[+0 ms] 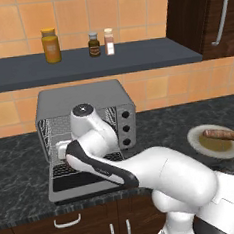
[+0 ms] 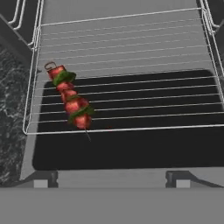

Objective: Pick up the kebab skewer and baguette bread, and place them inside the toaster oven. Close the toaster oven door and start by setting the timer.

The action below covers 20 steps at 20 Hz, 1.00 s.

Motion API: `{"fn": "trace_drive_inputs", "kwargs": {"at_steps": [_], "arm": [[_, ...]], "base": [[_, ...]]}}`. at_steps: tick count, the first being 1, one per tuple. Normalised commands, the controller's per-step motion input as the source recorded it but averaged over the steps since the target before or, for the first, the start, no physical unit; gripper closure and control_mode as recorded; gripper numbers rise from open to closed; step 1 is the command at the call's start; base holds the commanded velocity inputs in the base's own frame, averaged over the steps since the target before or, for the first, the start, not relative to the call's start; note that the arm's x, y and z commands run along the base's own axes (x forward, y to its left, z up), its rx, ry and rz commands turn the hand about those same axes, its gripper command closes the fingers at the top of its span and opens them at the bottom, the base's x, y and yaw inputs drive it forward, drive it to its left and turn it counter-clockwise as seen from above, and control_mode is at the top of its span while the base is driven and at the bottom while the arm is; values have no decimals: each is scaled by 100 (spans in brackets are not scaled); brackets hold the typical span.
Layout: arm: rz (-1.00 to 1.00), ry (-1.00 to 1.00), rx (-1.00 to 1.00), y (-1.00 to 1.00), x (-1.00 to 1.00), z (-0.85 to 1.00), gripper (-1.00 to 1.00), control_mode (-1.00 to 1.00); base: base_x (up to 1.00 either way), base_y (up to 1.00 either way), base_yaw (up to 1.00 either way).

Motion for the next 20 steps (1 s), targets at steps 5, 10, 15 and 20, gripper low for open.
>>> {"fn": "trace_drive_inputs", "kwargs": {"at_steps": [5,10,15,20], "arm": [[-1,-5,5,-100,-84,10,-100,-100],[0,-1,9,-100,-38,28,-100,-100],[1,0,3,-100,-12,39,-100,-100],[18,-3,0,-100,-19,18,-100,-100]], "base": [[0,0,0],[0,0,0],[0,0,0],[0,0,0]]}}
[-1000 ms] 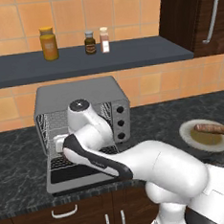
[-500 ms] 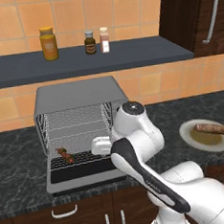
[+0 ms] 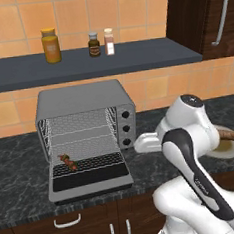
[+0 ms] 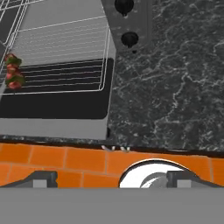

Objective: Pick up the kebab skewer and baguette bread, and place them inside the toaster oven. Close the toaster oven door and start by setting the timer.

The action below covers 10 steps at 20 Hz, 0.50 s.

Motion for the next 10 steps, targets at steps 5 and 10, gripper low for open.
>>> {"fn": "trace_drive_inputs", "kwargs": {"at_steps": [5,10], "arm": [[18,-3,-4,-100,-13,17,-100,-100],[16,-4,-16,-100,-16,0,-100,-100]], "base": [[0,0,0],[0,0,0]]}}
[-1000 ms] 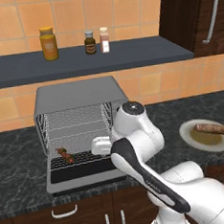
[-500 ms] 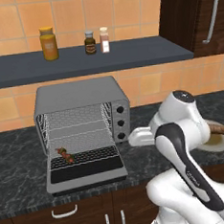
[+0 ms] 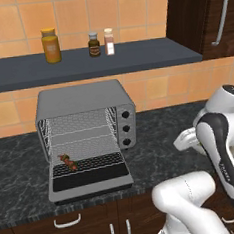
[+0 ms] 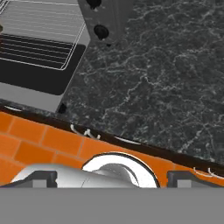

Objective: Pick up the kebab skewer and baguette bread, and place them inside the toaster oven. Close the toaster oven door and start by setting the timer.

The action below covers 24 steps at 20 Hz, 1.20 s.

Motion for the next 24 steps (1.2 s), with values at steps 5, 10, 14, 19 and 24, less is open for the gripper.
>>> {"fn": "trace_drive_inputs", "kwargs": {"at_steps": [5,10,14,19,24], "arm": [[1,0,-26,-100,-2,0,-100,-100],[0,3,-24,-100,0,0,-100,-100],[0,3,-19,-100,4,0,-100,-100],[0,8,-13,-100,50,0,-100,-100],[0,11,0,-100,86,-7,-100,-100]], "base": [[0,0,0],[0,0,0],[0,0,0],[0,0,0],[0,0,0]]}}
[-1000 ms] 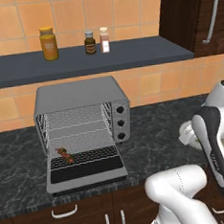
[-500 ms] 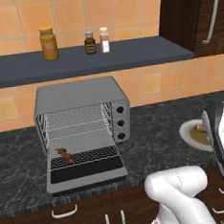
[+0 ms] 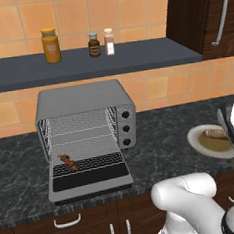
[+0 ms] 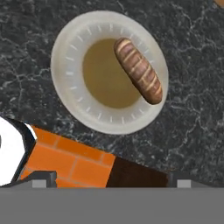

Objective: Pick up the kebab skewer and baguette bread, and place them inside the toaster oven. Close the toaster oven door and start by setting the timer.

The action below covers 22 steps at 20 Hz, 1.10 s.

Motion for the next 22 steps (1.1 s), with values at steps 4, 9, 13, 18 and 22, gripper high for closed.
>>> {"fn": "trace_drive_inputs", "kwargs": {"at_steps": [4,9,13,18,22], "arm": [[0,15,1,-89,77,-22,-100,-100],[7,3,5,-57,8,-37,-100,-100],[12,2,16,-31,5,-49,-100,-100],[11,1,12,11,35,-29,-100,-100],[0,12,0,13,37,-17,-100,-100]], "base": [[0,0,0],[0,0,0],[0,0,0],[0,0,0],[0,0,0]]}}
